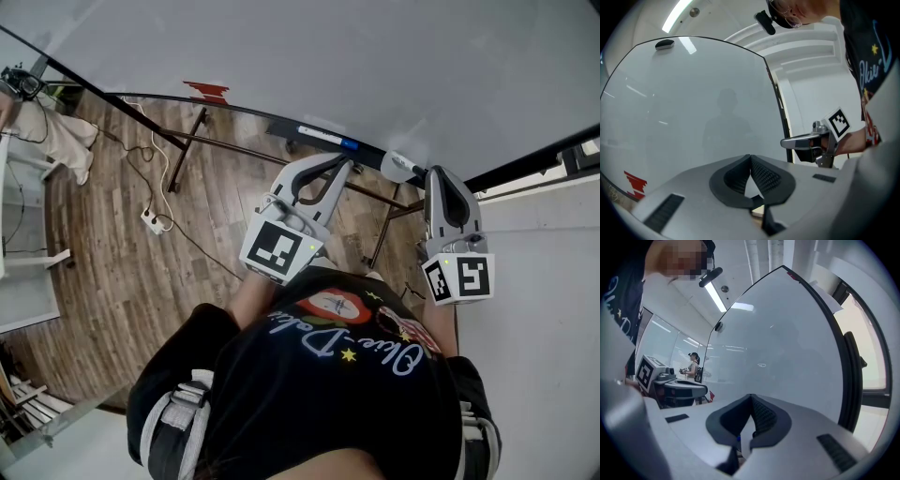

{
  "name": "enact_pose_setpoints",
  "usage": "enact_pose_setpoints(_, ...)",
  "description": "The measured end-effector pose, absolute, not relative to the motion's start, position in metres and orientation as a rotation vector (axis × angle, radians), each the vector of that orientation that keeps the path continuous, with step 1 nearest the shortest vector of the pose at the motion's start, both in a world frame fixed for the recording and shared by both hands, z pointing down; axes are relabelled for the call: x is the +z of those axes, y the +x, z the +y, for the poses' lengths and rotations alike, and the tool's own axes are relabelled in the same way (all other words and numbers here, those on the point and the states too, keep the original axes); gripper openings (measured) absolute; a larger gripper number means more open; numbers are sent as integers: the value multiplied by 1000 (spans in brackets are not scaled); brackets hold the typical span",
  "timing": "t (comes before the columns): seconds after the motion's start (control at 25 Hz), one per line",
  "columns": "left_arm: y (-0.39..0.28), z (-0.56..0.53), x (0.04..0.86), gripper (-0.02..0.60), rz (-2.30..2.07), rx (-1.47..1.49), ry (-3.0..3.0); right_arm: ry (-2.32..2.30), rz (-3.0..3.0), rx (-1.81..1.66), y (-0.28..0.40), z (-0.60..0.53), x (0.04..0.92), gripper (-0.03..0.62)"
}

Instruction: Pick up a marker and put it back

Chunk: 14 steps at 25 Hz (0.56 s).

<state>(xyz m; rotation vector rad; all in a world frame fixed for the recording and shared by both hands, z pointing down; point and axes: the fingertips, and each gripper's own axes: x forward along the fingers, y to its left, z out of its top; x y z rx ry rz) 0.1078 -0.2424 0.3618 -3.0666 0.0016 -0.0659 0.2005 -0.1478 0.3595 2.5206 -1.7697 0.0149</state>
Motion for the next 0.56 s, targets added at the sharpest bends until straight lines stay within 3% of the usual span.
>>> enact_pose_setpoints(0.56, 112, -240, 359, 3, 16, -76, -3059, 2489, -1795, 11, 201, -147, 356, 0)
